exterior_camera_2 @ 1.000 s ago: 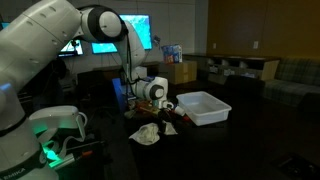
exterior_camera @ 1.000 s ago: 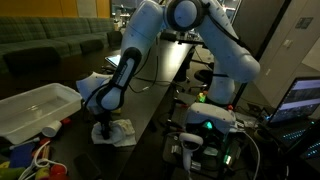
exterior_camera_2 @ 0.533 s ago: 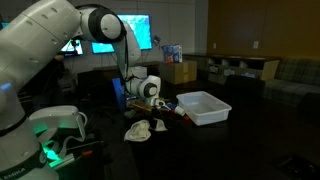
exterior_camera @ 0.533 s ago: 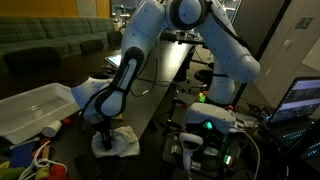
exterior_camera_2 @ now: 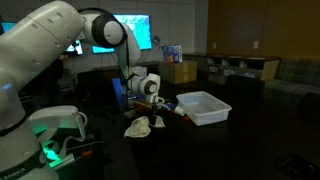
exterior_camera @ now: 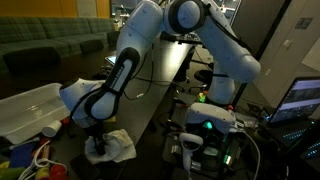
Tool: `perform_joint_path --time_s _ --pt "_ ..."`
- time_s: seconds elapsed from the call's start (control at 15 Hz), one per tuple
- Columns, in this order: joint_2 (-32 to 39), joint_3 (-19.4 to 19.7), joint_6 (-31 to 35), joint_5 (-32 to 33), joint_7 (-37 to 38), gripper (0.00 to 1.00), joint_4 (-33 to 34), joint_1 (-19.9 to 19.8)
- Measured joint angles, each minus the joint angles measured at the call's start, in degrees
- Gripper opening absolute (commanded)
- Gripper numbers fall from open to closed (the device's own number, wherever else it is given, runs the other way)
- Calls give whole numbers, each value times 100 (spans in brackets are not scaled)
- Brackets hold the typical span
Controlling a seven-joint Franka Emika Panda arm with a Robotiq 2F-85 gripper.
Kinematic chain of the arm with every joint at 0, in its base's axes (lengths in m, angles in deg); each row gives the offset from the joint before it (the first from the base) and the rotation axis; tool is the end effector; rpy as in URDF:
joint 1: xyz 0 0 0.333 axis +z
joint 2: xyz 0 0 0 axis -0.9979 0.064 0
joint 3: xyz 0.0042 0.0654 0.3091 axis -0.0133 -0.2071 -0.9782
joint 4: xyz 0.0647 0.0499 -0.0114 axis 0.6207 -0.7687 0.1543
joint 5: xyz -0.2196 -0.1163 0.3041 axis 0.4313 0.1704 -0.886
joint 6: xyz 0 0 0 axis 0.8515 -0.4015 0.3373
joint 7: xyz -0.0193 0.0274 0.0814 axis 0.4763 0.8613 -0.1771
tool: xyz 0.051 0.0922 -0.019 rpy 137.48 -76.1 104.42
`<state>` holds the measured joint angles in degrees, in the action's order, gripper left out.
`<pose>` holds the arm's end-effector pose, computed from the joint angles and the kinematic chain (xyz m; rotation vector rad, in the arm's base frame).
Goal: Use the towel to push all contents to the left
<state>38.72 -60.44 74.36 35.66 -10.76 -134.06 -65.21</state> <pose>0.5165 0.3368 0.0591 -2.9435 -0.9925 0.4341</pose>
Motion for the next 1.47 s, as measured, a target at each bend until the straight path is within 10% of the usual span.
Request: perform_joint_path --time_s 1.47 --pt "1027 -451 -685 -836 -3 1 2198 426"
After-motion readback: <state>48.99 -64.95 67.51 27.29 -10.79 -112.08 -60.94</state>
